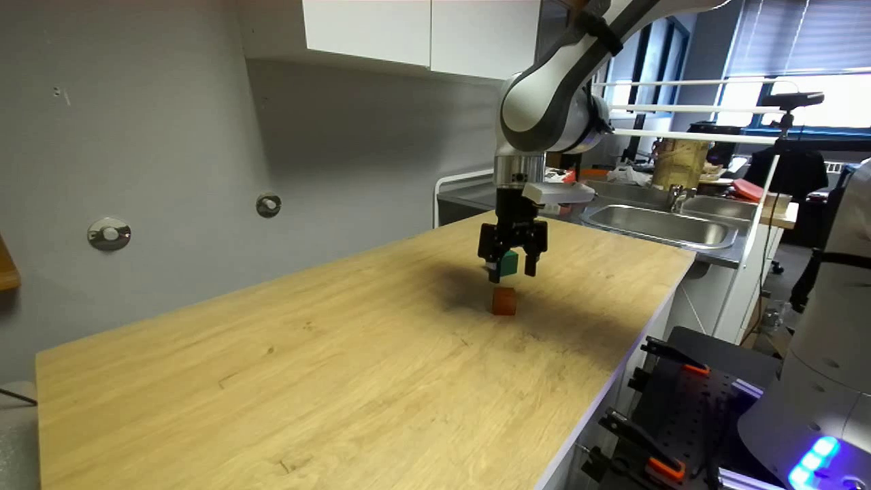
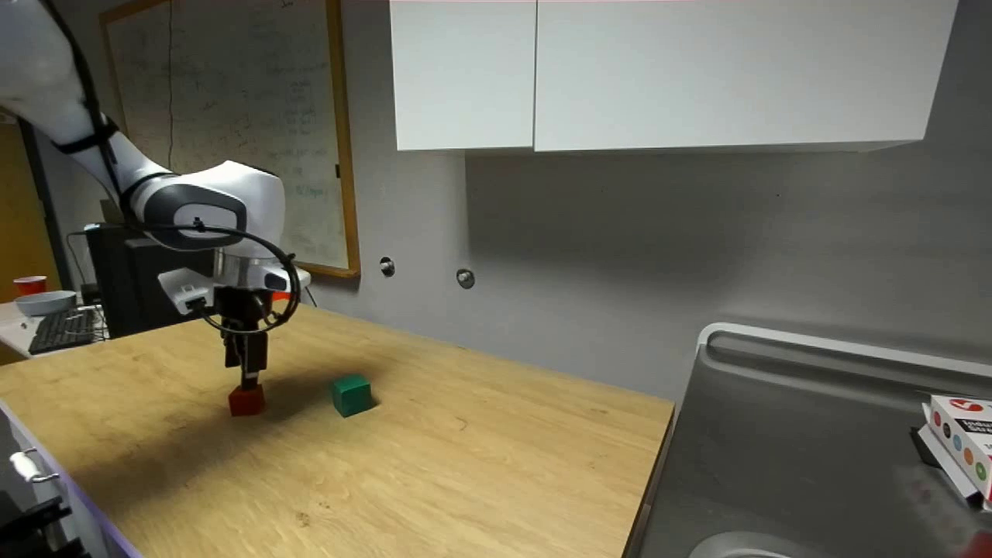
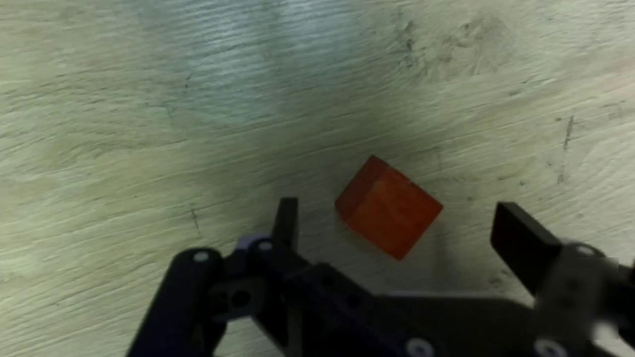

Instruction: Put the orange block on top of the green block

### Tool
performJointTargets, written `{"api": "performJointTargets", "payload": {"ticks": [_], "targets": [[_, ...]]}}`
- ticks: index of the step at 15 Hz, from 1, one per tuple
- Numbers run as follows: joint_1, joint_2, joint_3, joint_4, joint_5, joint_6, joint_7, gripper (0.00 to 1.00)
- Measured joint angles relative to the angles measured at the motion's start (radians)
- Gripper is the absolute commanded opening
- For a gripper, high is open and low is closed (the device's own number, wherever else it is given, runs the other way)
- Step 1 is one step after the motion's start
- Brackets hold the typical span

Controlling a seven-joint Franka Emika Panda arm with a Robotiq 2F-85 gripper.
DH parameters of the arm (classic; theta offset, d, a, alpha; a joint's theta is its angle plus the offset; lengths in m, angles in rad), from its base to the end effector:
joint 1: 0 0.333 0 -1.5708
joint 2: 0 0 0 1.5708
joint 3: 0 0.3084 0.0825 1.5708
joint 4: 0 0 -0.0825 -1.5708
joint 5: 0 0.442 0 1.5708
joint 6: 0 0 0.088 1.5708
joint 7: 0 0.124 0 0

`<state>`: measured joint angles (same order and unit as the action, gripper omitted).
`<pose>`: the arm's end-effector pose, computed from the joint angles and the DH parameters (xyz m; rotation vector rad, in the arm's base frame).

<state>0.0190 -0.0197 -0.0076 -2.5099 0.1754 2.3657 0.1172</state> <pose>0.4821 0.0097 0.2077 -3.0068 0.3607 0.1992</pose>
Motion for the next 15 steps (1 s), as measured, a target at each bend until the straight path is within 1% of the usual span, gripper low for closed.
{"api": "performJointTargets", "payload": {"ticks": [5,6,7,10,11,12,13,14,15], "targets": [[0.007,0.097,0.014,0.064,0.0,0.0,0.027,1.0],[0.007,0.114,0.016,0.073,0.0,0.0,0.03,0.85],[0.007,0.13,0.016,0.083,0.0,0.0,0.031,0.74],[0.007,0.169,0.017,0.107,0.0,0.0,0.032,0.52],[0.007,0.179,0.017,0.114,0.0,0.0,0.033,0.42],[0.007,0.188,0.017,0.12,0.0,0.0,0.033,0.36],[0.007,0.194,0.017,0.125,0.0,0.0,0.034,0.27],[0.007,0.199,0.017,0.13,0.0,-0.001,0.034,0.24],[0.007,0.201,0.017,0.135,0.0,-0.003,0.036,0.23]]}}
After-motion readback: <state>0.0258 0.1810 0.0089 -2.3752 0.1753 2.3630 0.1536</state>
